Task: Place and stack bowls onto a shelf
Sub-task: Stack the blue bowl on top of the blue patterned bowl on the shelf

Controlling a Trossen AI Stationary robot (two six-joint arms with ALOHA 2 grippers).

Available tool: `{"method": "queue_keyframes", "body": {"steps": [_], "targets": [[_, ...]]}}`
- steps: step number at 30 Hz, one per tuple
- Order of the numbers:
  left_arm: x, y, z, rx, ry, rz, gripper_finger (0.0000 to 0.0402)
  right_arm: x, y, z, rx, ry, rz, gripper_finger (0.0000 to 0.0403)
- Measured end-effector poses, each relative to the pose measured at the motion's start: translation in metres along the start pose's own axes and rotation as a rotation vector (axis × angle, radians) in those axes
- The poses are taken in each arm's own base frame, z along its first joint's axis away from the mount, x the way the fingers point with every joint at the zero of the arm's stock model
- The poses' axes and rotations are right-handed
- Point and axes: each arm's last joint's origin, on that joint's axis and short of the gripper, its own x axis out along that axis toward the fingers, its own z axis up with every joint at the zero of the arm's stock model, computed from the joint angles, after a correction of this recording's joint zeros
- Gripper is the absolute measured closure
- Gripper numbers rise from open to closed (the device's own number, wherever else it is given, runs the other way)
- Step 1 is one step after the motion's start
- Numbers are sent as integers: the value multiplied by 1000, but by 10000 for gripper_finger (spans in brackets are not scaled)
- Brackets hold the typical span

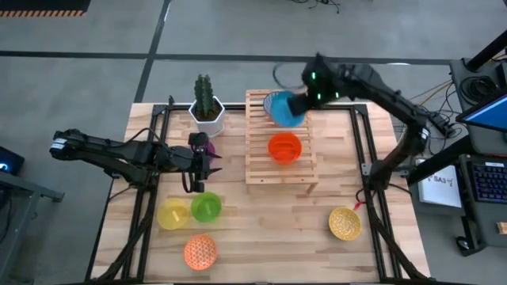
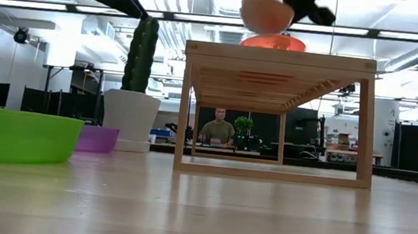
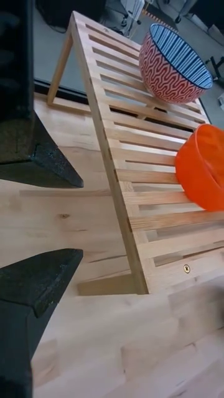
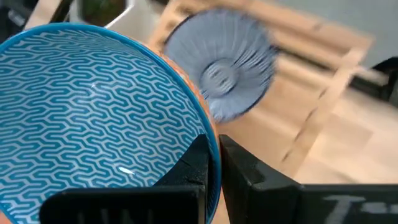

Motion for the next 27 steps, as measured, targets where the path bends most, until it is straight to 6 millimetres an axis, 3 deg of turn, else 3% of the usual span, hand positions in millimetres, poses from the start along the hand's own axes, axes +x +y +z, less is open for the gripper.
{"method": "queue_keyframes", "body": {"steps": [7,12,19,27], "targets": [[0,0,0,22,0,2,249,29,-28,50,36,44,85,390],[0,0,0,33,1,2,249,54,-38,73,69,140,133,390],[0,0,0,33,3,3,249,77,-58,76,103,274,52,390],[0,1,0,36,3,4,249,70,-60,76,106,253,8,390]]}}
